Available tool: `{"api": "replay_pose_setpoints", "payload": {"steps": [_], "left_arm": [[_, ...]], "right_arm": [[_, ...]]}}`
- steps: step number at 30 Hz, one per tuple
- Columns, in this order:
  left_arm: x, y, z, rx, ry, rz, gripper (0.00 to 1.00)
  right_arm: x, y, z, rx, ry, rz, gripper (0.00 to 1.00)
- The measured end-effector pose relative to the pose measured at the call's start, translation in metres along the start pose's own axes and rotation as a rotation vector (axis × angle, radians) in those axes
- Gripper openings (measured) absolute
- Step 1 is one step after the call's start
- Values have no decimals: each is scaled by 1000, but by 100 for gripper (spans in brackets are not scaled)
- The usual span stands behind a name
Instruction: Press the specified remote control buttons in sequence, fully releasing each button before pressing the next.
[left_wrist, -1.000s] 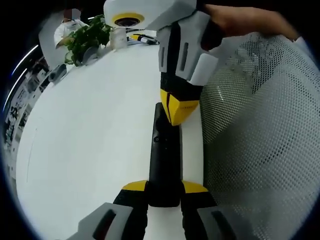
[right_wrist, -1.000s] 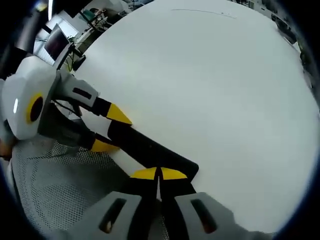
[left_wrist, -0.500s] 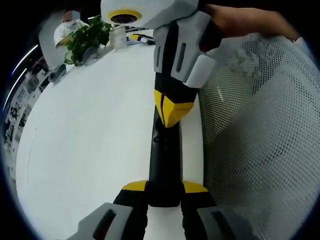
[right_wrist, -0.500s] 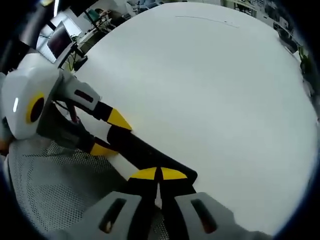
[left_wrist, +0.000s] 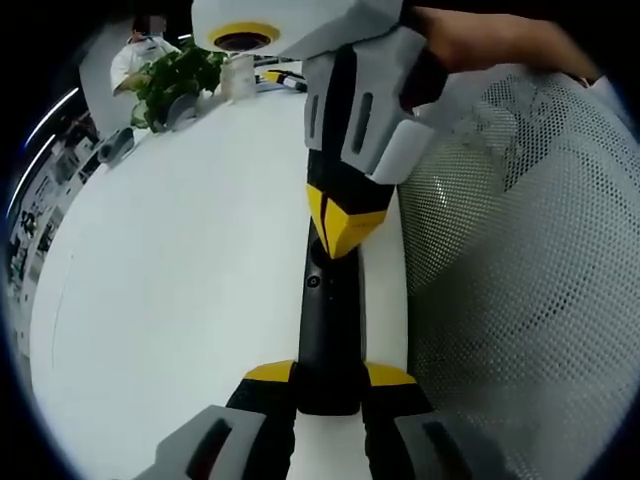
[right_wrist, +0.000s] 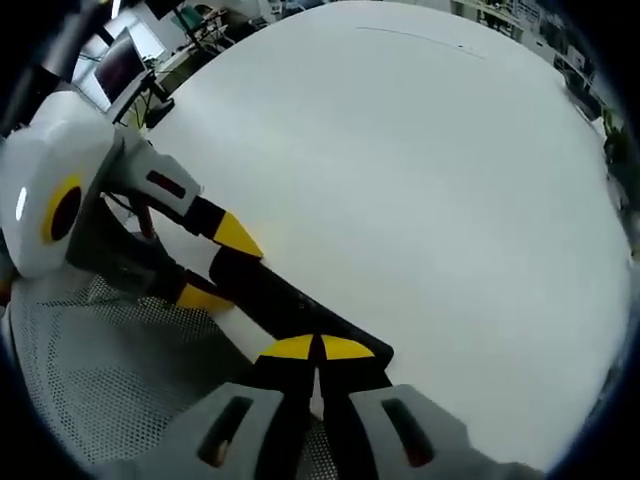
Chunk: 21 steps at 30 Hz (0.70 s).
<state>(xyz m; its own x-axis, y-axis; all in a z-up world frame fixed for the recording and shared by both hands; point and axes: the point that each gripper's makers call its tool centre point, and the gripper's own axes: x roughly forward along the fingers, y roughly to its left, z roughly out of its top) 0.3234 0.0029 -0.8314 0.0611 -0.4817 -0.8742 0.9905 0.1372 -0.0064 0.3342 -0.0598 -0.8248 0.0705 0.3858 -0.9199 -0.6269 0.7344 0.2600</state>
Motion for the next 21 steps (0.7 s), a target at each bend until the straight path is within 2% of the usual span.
{"api": "replay_pose_setpoints", "payload": {"steps": [5,10,18,21], "left_arm": [[0,1,0,4,-13,-13,24],[0,0,0,7,-25,-11,24],[0,0,0,12,-28,-13,24],[0,0,1,12,-27,-13,24]], "right_arm": [[0,0,1,24,4,22,0],[-1,1,1,165,79,69,0],[-1,4,17,183,67,90,0],[0,6,22,200,83,100,0]]}}
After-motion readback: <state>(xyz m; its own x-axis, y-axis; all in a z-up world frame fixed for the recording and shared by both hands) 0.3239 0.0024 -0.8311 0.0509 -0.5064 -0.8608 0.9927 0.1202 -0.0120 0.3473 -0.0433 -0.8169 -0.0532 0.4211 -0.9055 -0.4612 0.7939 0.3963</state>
